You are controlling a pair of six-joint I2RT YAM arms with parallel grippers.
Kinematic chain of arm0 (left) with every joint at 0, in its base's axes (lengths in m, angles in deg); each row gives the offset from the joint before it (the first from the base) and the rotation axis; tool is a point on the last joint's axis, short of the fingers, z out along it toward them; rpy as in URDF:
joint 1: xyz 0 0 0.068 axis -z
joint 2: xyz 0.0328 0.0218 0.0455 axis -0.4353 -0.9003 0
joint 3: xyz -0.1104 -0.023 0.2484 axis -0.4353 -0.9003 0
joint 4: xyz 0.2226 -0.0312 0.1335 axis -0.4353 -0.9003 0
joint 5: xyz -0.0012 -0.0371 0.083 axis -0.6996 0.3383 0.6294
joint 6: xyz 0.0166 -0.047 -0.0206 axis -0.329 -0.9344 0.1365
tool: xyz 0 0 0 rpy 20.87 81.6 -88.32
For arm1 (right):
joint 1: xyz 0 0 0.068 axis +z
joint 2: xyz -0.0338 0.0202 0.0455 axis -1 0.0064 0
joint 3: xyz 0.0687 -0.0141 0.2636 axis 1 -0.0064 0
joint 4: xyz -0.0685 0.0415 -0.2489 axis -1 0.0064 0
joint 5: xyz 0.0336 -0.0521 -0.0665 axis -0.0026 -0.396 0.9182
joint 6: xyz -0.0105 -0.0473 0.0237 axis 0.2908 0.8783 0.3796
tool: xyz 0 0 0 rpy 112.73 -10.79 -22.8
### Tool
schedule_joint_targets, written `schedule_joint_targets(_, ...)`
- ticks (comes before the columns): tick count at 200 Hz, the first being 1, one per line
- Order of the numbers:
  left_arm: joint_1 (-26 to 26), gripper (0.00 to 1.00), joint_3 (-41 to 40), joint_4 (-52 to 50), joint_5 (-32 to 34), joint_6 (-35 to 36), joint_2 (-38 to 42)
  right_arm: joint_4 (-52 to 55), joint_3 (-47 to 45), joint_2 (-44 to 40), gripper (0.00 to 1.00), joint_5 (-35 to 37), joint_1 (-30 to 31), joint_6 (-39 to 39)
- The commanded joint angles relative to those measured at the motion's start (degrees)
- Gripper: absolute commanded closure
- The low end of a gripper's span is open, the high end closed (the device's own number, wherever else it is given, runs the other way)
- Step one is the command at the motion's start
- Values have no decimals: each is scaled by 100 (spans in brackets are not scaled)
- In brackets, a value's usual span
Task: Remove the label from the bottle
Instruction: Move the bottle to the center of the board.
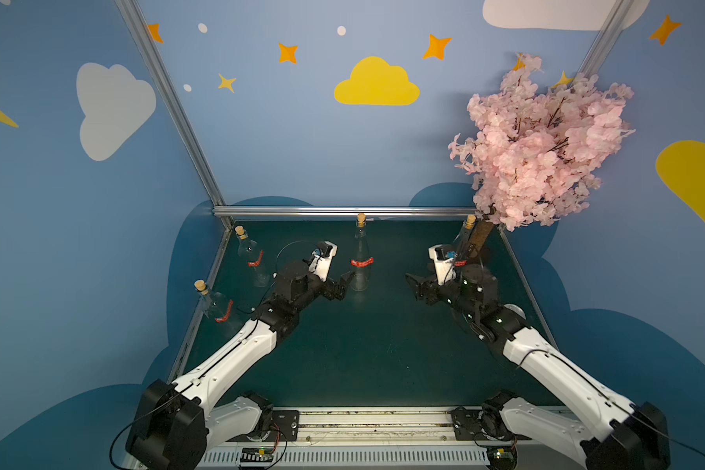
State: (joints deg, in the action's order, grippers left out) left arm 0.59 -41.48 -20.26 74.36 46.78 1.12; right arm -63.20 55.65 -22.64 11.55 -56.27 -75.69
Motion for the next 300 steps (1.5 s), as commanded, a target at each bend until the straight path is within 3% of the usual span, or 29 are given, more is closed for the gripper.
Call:
schedule_joint_targets(1, 15, 8, 600, -167, -550, -135, -490, 471, 641, 637, 18, -622, 178, 391)
schedule_joint_targets(46, -30, 10, 1274, 369, -433, 21, -1415, -124, 923, 1302, 18, -1175, 175, 612)
schedule_joint_targets(101, -46, 12, 1429, 1560, 505, -60, -2185, -207, 837, 1319, 17, -1081, 160, 617)
schedule_joint_targets(179, 1, 19, 2105, 2321, 697, 257, -3052, -236, 673, 1183, 17, -898, 136, 482)
schedule_joint_targets(264, 15, 66, 2226, 1939, 93, 327, -3057, -166, 620, 1204, 17, -754, 136, 449)
schedule_joint_targets(300, 40, 87, 2139, 1426, -145, 230, -2549, -164, 534, 1055, 17, -1406, 143, 705)
